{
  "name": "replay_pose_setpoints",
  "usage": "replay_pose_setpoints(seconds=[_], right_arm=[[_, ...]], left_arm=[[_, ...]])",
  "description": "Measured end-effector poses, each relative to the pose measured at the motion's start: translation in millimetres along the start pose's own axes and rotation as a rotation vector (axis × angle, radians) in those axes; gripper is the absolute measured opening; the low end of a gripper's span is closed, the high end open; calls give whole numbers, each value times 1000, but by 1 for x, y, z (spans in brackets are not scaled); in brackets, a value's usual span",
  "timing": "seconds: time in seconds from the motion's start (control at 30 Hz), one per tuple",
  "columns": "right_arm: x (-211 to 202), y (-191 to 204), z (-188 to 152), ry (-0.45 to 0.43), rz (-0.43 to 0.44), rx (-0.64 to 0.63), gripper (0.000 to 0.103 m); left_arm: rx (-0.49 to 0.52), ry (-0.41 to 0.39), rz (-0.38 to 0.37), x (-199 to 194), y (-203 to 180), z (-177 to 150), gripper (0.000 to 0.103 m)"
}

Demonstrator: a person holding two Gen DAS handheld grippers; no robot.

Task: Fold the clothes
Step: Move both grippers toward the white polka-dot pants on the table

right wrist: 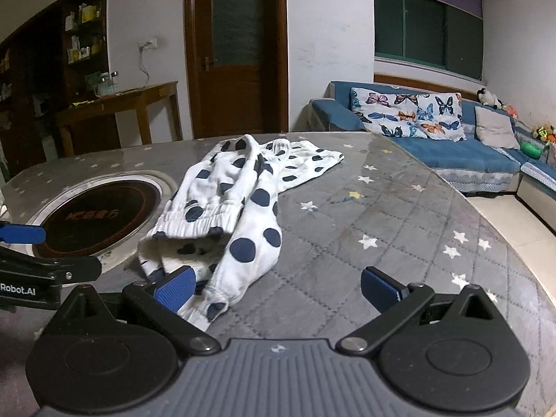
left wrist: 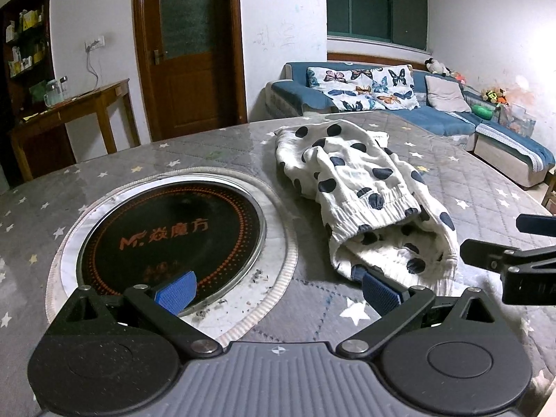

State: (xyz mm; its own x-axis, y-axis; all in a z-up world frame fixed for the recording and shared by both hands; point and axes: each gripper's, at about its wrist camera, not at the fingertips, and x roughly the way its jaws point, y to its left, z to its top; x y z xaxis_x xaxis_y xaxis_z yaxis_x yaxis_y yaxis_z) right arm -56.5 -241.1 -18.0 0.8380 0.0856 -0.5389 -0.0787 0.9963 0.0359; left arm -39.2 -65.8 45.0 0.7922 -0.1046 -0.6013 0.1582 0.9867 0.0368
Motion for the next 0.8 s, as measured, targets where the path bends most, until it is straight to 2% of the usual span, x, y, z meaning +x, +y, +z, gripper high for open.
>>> replay_pose_setpoints(seconds=[0.8], right_arm=[[5, -1, 4, 15, 22, 34, 98]], left_arm=[[30, -8, -15, 0, -12, 10, 103]])
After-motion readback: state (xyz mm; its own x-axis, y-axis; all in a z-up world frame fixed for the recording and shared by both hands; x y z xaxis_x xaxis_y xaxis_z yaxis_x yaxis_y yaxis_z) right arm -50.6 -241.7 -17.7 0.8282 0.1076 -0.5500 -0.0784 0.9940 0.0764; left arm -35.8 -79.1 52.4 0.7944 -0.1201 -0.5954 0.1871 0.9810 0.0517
